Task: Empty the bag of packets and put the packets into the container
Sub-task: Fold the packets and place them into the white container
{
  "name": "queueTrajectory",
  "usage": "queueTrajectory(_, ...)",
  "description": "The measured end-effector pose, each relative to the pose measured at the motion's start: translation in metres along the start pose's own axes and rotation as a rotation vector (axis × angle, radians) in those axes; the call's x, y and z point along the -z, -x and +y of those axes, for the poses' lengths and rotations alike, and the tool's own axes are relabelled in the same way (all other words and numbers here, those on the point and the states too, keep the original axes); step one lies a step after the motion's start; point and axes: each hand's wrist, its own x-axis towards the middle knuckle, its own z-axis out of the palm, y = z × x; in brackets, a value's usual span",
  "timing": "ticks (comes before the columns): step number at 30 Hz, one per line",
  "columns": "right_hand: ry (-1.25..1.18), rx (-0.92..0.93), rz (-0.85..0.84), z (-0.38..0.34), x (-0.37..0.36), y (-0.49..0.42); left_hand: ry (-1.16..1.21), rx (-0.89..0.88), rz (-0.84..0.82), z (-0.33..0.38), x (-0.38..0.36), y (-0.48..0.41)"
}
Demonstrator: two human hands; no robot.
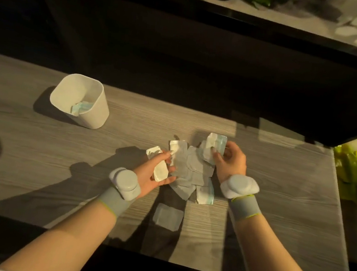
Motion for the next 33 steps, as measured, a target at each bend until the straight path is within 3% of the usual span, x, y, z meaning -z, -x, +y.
queueTrajectory(3, -0.475, -0.19, -0.073, -0.02, -0.006, 0.022, 0.019, -0.006, -0.047, 0.0, -0.019, 0.0)
queueTrajectory(6, -0.538, -0.203, -0.141, -0.027, -0.02, 0.04, -0.022, 0.005, -0.089, -0.001, -0.03, 0.001)
queueTrajectory(8, -0.382, -0.088, -0.132, -0.021, -0.03, 0.046, -0.081, 0.016, -0.098, -0.003, -0.032, 0.002)
queueTrajectory(11, 0.094, 0.125, -0.148, -0.008, -0.032, 0.047, -0.075, 0.015, -0.056, -0.007, -0.027, 0.003)
queueTrajectory(15, 0.326, 0.109, -0.083, 0.003, -0.01, 0.02, 0.155, 0.024, -0.019, -0.005, -0.013, 0.006)
queueTrajectory(18, 0.862, 0.17, -0.342, 0.013, -0.004, 0.003, 0.165, 0.032, -0.036, 0.002, 0.001, 0.013)
queueTrajectory(21, 1.004, 0.253, -0.329, 0.018, -0.009, 0.001, 0.167, 0.033, -0.064, 0.006, 0.008, 0.018)
queueTrajectory(24, 0.899, 0.315, -0.199, 0.019, -0.013, 0.003, 0.189, 0.029, -0.099, 0.011, 0.014, 0.021)
queueTrajectory(28, 0.638, 0.164, -0.04, 0.01, -0.01, 0.007, 0.086, 0.02, -0.102, 0.015, 0.015, 0.022)
queueTrajectory(31, 0.123, -0.003, 0.036, -0.018, -0.018, 0.019, 0.052, 0.017, -0.078, 0.018, 0.02, 0.024)
queueTrajectory(33, -0.193, -0.059, -0.075, -0.039, -0.029, 0.031, 0.027, 0.043, -0.08, 0.022, 0.02, 0.028)
